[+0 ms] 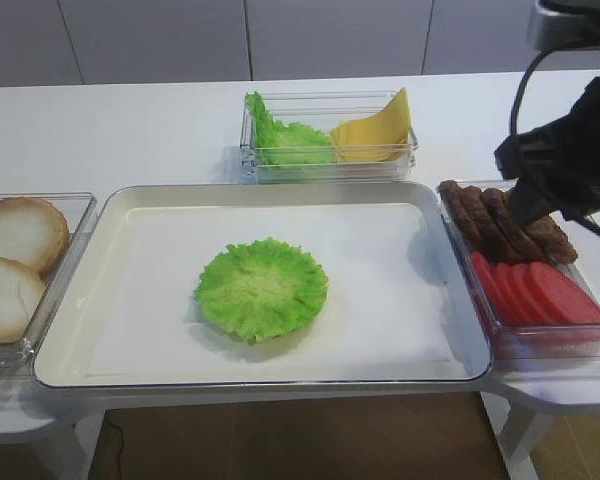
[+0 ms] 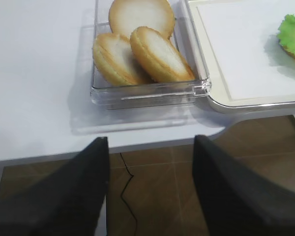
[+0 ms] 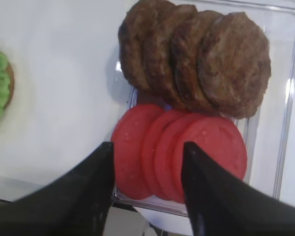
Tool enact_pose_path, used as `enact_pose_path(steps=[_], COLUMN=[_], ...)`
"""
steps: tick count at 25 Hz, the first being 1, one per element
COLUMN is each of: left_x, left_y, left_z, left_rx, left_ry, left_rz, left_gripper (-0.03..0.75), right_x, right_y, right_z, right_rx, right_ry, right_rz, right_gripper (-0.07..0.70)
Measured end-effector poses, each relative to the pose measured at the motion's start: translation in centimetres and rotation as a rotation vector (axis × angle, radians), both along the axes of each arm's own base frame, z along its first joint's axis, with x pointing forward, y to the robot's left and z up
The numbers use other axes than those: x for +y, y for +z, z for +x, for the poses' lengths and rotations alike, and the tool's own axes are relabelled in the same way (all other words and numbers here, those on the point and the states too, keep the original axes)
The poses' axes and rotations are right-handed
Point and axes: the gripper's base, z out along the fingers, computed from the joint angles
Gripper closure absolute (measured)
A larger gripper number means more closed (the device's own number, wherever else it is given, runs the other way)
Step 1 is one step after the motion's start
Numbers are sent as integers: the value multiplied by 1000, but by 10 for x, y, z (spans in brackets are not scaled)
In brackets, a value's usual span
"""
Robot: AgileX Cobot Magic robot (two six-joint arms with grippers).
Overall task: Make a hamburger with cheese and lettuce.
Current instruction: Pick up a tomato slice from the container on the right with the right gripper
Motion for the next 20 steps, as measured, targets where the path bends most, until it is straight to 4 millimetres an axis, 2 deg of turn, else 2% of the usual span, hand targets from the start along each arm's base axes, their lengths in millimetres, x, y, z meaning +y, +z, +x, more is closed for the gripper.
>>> enact_pose_path(steps=[6,10,13,20], left_x=[0,0,0,0], left_y=[0,0,0,0], left_z=[0,0,0,0], left_rx=[0,0,0,0], left_ry=[0,0,0,0], left_rz=[0,0,0,0], left_gripper=[314,314,314,314], right_x=[17,28,33,37], right_y=[-15,-18,-22,-47], right_z=[2,1,4,17], right_rx=[64,72,82,143], right_ry=[43,81,92,86], right_rz=[-34,-45,-63,-132], right_gripper=[278,278,278,278])
